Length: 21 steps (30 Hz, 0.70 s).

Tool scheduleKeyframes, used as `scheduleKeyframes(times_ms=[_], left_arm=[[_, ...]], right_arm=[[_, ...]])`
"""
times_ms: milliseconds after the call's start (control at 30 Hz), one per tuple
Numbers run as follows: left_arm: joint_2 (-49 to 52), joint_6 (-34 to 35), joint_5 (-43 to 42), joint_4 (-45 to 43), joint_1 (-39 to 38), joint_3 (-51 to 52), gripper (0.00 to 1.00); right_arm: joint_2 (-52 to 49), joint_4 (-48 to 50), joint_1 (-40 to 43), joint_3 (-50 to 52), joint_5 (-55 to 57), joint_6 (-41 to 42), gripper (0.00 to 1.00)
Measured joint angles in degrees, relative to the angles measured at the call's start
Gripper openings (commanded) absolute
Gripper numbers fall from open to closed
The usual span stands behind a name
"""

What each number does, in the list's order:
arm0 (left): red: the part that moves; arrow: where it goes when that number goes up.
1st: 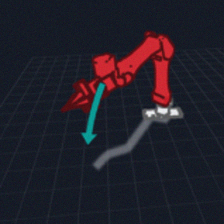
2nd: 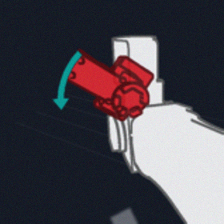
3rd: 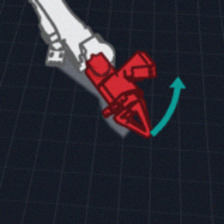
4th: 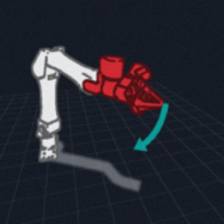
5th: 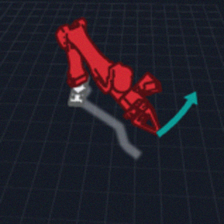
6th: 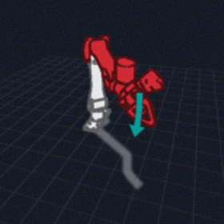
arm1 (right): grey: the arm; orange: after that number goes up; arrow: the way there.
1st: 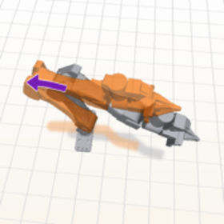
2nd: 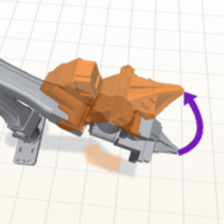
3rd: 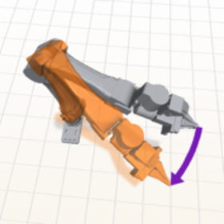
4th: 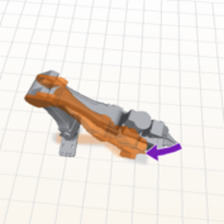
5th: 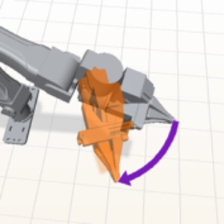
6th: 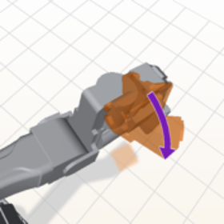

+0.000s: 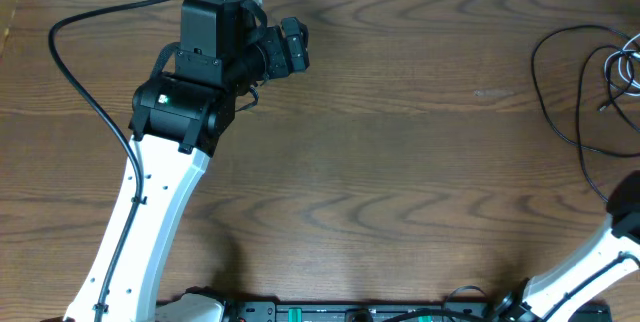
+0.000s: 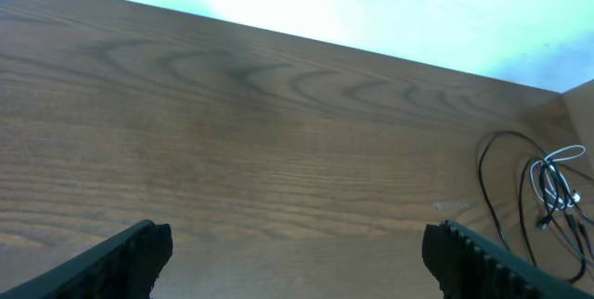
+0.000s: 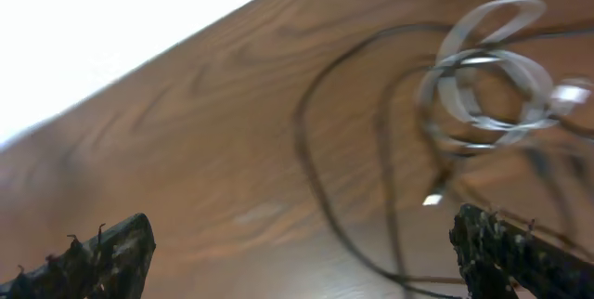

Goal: Untangle cables

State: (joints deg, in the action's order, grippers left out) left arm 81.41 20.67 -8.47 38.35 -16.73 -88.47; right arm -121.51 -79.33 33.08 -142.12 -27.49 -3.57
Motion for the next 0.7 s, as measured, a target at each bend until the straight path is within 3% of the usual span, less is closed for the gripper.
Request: scheduleKeyframes(times_ms=[400,700], left_arm=[[0.0,0.0,0.0,2.38,0.0,0.0,0.93],[0.0,0.0,0.0,3.23,0.0,0.0,0.94]], right_arm=[[1.6,-6.95,-19.26,0.0,-2.12,-7.5,0.99],[1.6,-7.04,-26.56,0.0,-2.38,-8.09,0.99]])
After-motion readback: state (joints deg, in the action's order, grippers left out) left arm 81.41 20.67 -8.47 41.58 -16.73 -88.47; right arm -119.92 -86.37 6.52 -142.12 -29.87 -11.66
